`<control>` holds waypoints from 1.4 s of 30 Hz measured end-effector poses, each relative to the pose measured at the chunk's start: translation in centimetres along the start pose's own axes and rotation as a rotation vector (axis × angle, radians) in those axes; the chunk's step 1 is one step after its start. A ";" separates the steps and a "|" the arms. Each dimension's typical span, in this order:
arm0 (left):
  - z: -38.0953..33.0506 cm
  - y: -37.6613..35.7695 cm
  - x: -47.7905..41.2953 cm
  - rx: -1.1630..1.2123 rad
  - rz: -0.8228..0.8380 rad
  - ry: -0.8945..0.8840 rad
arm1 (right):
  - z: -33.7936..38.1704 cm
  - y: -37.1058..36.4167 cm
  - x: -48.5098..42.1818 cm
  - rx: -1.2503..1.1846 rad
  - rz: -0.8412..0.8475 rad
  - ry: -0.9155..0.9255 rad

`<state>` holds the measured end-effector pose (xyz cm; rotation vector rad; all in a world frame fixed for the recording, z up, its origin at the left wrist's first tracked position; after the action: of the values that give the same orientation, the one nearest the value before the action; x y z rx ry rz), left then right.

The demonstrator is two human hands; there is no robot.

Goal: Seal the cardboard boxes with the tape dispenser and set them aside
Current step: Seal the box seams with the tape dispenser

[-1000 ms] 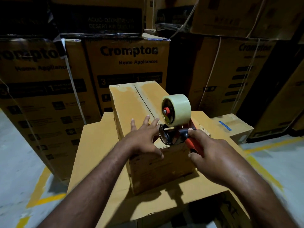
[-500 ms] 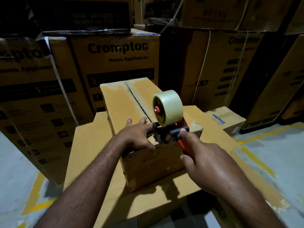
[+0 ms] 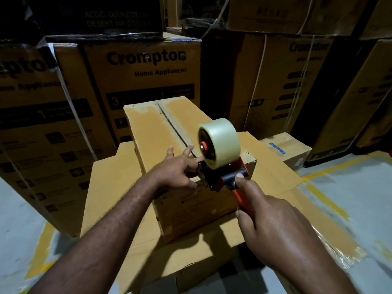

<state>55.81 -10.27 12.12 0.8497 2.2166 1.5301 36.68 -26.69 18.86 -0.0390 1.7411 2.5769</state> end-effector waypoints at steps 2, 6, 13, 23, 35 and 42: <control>-0.4 0.1 0.2 -0.002 0.011 0.011 | -0.3 0.0 0.6 -0.006 0.005 0.001; -0.7 0.4 0.5 -0.013 0.023 0.012 | -1.3 -0.5 2.4 -0.022 0.051 -0.041; -4.0 0.4 1.1 -0.196 0.033 -0.034 | -3.1 -3.9 2.8 -0.110 0.000 -0.050; -2.4 -1.1 1.7 0.181 -0.056 0.176 | -4.8 -6.0 1.3 -0.319 -0.053 0.034; -3.7 -1.2 2.2 0.357 -0.104 0.341 | -7.0 -8.6 3.3 -0.270 -0.043 0.079; -5.4 -0.9 2.6 0.218 -0.063 0.367 | -8.0 -8.8 4.1 -0.267 -0.034 0.100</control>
<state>50.49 -12.80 13.50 0.5840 2.6833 1.5343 32.94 -30.82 7.55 -0.2059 1.3965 2.8065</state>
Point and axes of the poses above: each hand's wrist, its own x-axis away from the middle knuckle, its own y-axis out of the back of the hand, z = x × y, the point moved 6 cm from there along -x, towards the middle knuckle, and after that the axes turned 1 degree about -x, right-handed, at the moved point
